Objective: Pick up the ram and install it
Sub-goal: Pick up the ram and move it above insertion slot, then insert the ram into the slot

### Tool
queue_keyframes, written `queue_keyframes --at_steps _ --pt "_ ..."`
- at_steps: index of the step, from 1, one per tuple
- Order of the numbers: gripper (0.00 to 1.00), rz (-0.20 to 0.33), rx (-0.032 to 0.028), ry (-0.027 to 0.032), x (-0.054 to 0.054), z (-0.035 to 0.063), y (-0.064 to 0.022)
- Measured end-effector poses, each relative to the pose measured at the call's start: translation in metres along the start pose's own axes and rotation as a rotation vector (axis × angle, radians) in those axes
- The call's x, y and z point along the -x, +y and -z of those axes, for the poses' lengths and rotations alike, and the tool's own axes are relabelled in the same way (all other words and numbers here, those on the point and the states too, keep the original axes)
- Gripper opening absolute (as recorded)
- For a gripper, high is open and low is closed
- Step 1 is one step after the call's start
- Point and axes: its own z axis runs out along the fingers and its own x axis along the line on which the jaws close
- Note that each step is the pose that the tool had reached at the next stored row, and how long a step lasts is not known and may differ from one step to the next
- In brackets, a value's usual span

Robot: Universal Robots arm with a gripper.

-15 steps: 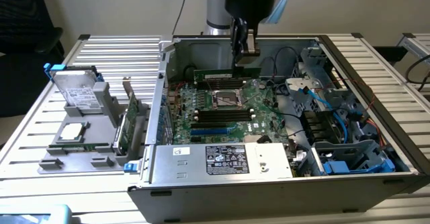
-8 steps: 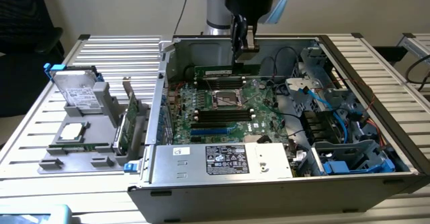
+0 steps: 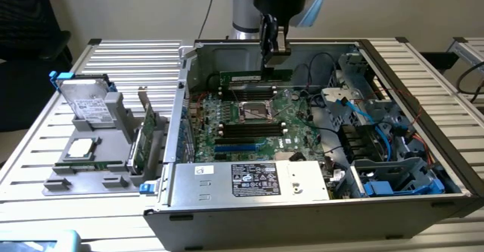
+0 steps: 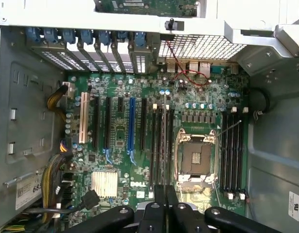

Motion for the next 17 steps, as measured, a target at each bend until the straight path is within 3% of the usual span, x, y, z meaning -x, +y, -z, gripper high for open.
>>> queue_keyframes --at_steps 11,13,16,17 --pt "0.13 -0.062 -0.0016 -0.0018 0.0033 -0.0047 -0.0002" --pt "0.13 -0.067 -0.0018 0.0025 0.0035 -0.0053 -0.0003" --pt "0.13 -0.071 -0.0020 0.0152 0.0043 -0.0064 -0.0006" --pt "0.13 -0.072 -0.0020 0.0158 0.0046 -0.0068 -0.0007"
